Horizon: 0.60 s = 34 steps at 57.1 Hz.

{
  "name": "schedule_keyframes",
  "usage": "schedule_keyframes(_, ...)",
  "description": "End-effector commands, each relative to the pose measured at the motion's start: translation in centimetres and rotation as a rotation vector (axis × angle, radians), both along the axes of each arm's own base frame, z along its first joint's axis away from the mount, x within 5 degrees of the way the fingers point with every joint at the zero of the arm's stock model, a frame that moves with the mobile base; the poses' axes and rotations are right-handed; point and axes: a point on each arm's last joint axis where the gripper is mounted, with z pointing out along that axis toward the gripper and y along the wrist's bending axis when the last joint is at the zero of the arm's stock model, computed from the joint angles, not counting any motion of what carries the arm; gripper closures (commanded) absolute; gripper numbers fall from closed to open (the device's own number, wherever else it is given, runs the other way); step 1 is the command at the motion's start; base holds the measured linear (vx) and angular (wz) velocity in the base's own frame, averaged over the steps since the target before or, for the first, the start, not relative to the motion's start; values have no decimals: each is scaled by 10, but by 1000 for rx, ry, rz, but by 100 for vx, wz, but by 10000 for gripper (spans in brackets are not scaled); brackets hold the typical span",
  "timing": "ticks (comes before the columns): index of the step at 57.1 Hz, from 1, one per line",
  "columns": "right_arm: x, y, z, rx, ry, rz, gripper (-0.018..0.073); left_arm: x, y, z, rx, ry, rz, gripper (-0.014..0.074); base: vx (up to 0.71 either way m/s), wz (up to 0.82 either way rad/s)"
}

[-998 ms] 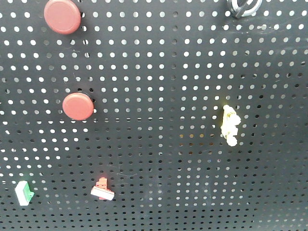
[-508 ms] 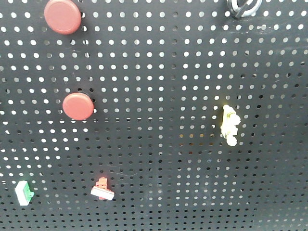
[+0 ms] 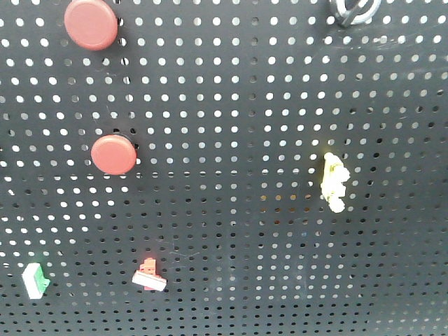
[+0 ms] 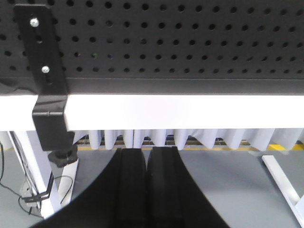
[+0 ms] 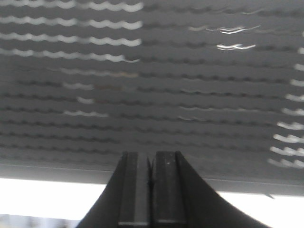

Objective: Rotate knob clockwise with right arm

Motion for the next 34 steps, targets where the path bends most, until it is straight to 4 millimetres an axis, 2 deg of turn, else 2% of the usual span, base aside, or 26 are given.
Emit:
schedule_keyframes(1,-1,0,4,-15,-68,-5,571,1,1,4,-16,-74,12,603,0,0)
schedule_keyframes(34,-1,0,5,-12,-76,-5,571,1,1,4,-16,-73,12,603,0,0)
